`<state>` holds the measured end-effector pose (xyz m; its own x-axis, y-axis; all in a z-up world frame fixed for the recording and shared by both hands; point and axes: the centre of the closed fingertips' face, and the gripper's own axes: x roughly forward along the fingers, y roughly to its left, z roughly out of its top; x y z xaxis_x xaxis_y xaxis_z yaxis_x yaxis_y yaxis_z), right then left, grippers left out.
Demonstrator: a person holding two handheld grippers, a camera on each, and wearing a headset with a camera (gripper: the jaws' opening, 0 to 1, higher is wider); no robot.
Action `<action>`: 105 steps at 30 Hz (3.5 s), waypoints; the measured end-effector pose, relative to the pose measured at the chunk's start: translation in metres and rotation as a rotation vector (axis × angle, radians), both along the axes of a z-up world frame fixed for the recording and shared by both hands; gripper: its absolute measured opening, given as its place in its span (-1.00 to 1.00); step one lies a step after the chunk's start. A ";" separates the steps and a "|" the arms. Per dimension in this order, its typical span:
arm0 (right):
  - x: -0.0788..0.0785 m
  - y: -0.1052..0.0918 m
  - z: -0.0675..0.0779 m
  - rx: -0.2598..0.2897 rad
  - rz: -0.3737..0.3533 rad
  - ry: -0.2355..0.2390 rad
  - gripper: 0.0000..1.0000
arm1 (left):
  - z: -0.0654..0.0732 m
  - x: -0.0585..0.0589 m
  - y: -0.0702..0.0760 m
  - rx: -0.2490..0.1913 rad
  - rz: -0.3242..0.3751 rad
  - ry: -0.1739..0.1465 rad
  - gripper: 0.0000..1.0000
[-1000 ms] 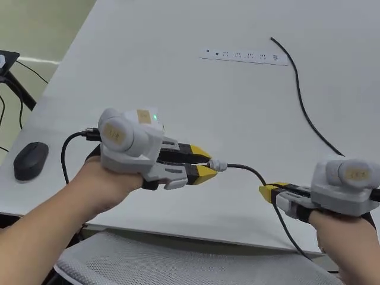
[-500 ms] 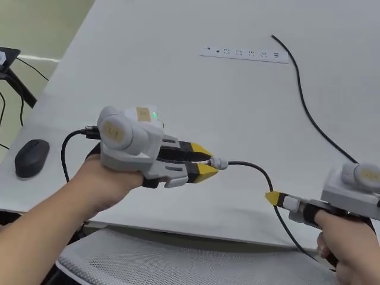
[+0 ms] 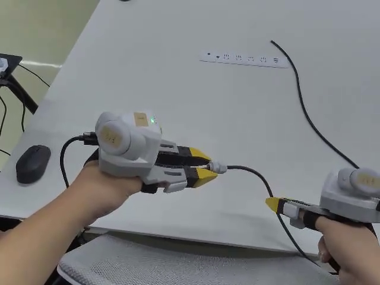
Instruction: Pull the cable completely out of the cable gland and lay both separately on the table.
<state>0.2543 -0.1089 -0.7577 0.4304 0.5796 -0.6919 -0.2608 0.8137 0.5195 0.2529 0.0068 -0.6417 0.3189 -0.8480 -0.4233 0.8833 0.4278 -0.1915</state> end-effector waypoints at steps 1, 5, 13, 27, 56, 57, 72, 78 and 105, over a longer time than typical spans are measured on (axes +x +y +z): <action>-0.002 0.001 0.000 0.003 0.011 0.003 -0.92 | 0.000 0.000 0.000 0.000 0.001 -0.001 -0.70; -0.001 0.000 0.000 -0.006 0.026 -0.005 -0.90 | 0.000 0.001 -0.001 0.001 0.002 0.002 -0.70; 0.002 -0.008 0.003 -0.015 0.052 -0.020 -0.76 | 0.001 0.001 -0.002 0.006 0.001 0.005 -0.70; 0.025 0.027 0.076 -0.188 0.445 -0.445 -0.26 | -0.001 0.001 -0.002 0.017 0.006 0.014 -0.70; -0.001 0.110 0.076 -0.317 0.900 -0.737 -0.83 | 0.001 -0.002 -0.003 0.009 0.003 0.031 -0.70; -0.001 0.110 0.076 -0.315 0.895 -0.737 -0.84 | 0.001 -0.002 -0.004 0.009 0.001 0.031 -0.70; 0.006 0.096 0.070 -0.292 0.804 -0.702 -1.00 | 0.005 0.000 -0.004 -0.032 0.013 0.033 -0.70; 0.007 0.081 0.062 -0.297 0.767 -0.655 -1.00 | 0.007 0.002 -0.003 -0.038 0.022 0.032 -0.70; 0.007 0.021 0.037 -0.287 0.587 -0.472 -1.00 | 0.012 0.003 -0.005 -0.057 0.057 0.029 -0.70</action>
